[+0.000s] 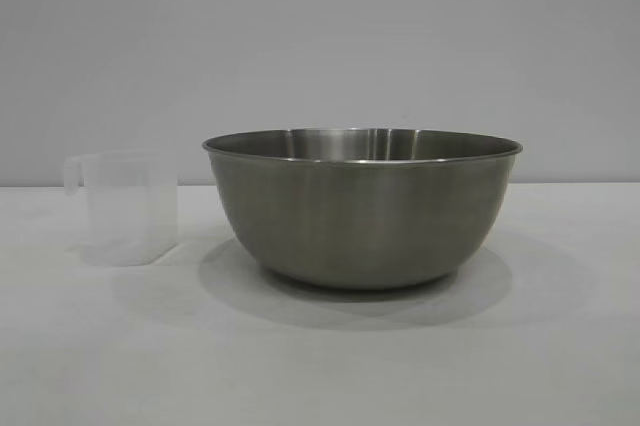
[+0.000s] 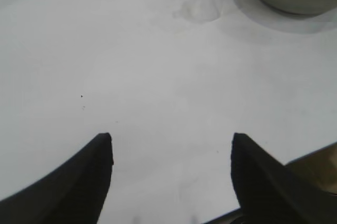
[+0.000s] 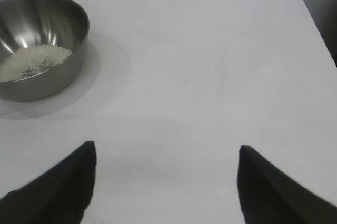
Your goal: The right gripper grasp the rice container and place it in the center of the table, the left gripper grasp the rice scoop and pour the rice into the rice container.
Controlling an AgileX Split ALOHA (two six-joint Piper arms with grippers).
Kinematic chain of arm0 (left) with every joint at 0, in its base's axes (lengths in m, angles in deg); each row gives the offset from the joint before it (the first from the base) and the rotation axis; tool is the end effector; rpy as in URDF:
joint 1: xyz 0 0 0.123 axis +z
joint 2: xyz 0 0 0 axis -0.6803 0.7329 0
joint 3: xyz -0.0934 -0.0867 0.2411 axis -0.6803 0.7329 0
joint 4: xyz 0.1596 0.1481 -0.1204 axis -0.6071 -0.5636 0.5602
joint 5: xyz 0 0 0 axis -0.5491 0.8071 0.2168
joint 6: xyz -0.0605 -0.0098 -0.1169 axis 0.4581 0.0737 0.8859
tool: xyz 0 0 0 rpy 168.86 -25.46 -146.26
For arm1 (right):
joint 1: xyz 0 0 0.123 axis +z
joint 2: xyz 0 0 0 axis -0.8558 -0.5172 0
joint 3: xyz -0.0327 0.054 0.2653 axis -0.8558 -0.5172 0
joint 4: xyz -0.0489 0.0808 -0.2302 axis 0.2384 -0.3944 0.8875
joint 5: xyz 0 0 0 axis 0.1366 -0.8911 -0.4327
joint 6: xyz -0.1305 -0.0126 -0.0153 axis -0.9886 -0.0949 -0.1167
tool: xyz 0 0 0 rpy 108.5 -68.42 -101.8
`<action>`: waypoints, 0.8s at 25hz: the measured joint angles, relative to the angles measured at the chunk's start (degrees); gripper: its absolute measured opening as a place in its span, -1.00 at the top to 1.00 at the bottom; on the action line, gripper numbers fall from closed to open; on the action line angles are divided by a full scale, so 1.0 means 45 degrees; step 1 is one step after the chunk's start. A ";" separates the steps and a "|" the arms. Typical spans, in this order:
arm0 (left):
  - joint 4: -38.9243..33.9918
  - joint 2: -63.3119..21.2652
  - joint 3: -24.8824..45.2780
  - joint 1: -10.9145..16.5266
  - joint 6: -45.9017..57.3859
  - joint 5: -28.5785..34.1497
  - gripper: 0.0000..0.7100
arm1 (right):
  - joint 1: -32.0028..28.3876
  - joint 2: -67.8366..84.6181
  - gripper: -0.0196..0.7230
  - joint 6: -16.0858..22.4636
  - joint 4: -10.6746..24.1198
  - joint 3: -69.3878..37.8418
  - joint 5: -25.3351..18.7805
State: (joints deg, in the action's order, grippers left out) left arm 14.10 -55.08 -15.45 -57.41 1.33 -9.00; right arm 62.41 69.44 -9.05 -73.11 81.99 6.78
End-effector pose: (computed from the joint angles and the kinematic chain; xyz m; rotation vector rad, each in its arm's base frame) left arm 0.0241 -0.0039 0.2471 0.3548 2.1422 -0.0780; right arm 0.0342 0.0088 0.2448 -0.1415 2.1180 0.0660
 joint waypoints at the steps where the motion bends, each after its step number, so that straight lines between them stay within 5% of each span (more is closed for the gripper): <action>1: 0.0048 0.0000 0.0027 0.0000 0.0183 -0.0240 -0.25 | 0.0000 0.0000 -0.34 0.0000 0.0000 0.0000 0.0000; 5: 0.0345 0.0000 0.0341 0.0000 0.0575 -0.1330 -0.25 | 0.0000 0.0000 -0.34 0.0000 0.0000 0.0000 0.0000; 20: 0.0349 0.0000 0.0503 0.0000 0.0166 -0.1474 -0.25 | 0.0000 0.0000 -0.34 0.0000 0.0000 0.0000 0.0000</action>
State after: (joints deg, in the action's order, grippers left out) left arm 15.67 -55.08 -13.19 -57.41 2.08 -15.63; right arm 62.41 69.44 -9.05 -73.11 81.99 6.78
